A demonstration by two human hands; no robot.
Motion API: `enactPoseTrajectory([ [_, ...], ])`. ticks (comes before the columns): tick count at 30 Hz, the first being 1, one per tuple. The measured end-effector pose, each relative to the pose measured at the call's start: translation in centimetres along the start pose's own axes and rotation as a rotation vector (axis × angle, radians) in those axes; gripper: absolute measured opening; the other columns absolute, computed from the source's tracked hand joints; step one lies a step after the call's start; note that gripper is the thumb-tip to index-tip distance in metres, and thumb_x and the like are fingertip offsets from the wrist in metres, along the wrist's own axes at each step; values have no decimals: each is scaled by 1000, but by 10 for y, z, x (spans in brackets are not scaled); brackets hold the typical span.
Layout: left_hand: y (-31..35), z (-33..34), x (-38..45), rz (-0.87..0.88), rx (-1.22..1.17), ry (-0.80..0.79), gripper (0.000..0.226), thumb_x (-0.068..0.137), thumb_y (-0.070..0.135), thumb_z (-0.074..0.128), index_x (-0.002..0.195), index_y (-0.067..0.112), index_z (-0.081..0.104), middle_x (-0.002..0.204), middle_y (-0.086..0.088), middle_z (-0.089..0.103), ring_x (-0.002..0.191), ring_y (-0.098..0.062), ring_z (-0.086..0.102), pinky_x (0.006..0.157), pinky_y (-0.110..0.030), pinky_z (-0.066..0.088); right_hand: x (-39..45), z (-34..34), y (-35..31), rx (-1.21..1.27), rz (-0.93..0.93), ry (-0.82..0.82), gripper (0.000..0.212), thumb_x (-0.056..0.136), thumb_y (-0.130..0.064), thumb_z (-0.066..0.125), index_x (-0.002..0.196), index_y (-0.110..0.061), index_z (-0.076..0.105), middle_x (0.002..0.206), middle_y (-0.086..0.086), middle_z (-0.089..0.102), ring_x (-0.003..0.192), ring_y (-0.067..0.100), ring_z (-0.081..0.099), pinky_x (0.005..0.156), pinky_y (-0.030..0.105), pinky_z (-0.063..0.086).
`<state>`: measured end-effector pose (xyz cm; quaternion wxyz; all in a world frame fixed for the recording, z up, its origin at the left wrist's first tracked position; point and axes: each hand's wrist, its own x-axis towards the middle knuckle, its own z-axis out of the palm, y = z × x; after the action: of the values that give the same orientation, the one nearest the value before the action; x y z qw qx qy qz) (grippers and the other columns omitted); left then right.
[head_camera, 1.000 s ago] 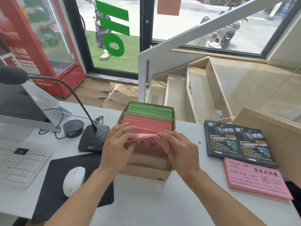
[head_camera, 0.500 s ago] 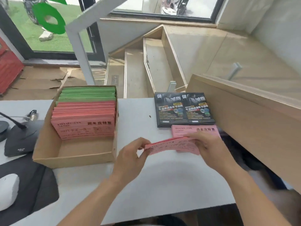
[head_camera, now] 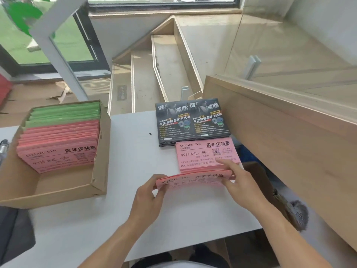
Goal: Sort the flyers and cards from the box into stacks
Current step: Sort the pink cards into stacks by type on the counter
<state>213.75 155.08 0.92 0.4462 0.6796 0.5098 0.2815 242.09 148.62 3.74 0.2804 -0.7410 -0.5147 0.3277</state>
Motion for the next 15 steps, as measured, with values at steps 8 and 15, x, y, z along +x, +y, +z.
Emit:
enactPoseTrajectory([
  [8,10,30,4,-232,-38,-9,41,92,13,71,114,44,56,93,11,72,79,-10,67,65,-24,57,2,-6,21,6,226,-65,63,98,-15,63,143,-45,32,110,-16,66,92,1,66,68,21,56],
  [15,18,62,6,-342,-4,-27,84,84,15,82,149,39,35,97,11,66,72,2,64,61,-13,50,-5,-12,43,-25,377,35,63,95,-16,68,143,-33,29,97,-15,63,79,3,67,54,17,50],
])
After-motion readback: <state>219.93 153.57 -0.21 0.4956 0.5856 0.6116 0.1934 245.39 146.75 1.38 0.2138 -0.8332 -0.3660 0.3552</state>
